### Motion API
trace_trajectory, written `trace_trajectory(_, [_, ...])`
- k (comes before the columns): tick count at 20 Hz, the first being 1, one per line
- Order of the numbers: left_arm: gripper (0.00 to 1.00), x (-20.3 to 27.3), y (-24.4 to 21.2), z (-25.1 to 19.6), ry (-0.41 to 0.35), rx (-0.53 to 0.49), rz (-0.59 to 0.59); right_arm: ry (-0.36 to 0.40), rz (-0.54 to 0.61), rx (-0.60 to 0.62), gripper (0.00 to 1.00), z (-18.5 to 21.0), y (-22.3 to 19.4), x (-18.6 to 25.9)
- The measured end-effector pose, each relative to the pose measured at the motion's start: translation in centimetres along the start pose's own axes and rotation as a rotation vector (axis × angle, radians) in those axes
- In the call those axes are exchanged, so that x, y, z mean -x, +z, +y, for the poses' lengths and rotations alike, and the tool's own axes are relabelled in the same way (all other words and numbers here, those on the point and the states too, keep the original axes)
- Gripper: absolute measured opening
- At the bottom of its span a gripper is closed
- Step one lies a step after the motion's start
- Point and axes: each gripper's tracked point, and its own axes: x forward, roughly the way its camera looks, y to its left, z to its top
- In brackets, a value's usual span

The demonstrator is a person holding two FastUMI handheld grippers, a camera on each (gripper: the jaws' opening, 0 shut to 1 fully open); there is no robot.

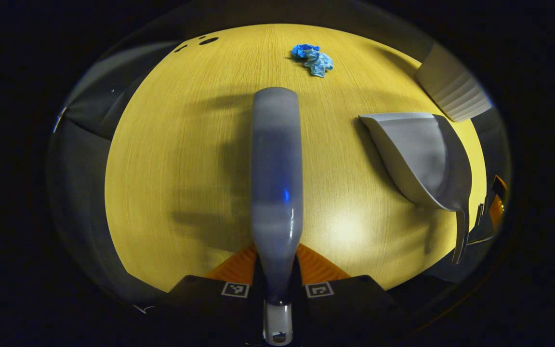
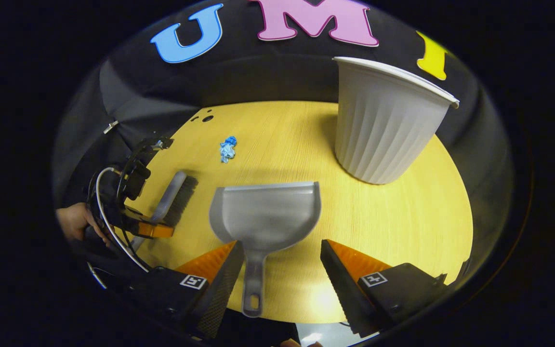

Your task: Pick up the small broom and dustpan from the desktop, sweep the trash into the dustpan with the broom, and then empty the trash into the garbage bin.

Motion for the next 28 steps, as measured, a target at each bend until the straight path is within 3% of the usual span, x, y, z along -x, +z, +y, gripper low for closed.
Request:
trace_trajectory(11, [0.27, -0.1, 0.4, 0.0, -0.006, -0.036, -0.029, -0.077, 0.205, -0.095, 0.99, 1.9, -3.1, -3.2])
trace_trajectory(14, [0.28, -0.1, 0.5, 0.0, -0.002, -0.041, -0.020, -0.059, 0.262, -0.096, 0.99, 2.6, -5.3, -4.3])
trace_trajectory(17, [0.27, 0.0, 0.5, -0.1, 0.003, -0.044, -0.015, -0.090, 0.310, -0.030, 0.99, 1.9, -7.0, -5.6])
trace_trajectory(22, [0.28, -0.1, 0.2, 0.0, 0.022, -0.023, 0.005, -0.072, 0.353, 0.033, 0.99, 2.0, -8.2, -7.4])
trace_trajectory(26, [0.27, 0.0, 0.1, 0.0, 0.046, 0.003, 0.034, -0.069, 0.338, -0.009, 0.85, 1.7, -7.7, -8.2])
trace_trajectory(28, [0.28, 0.0, 0.3, 0.4, 0.065, -0.008, 0.035, -0.093, 0.339, -0.032, 0.70, 1.1, -7.4, -8.4])
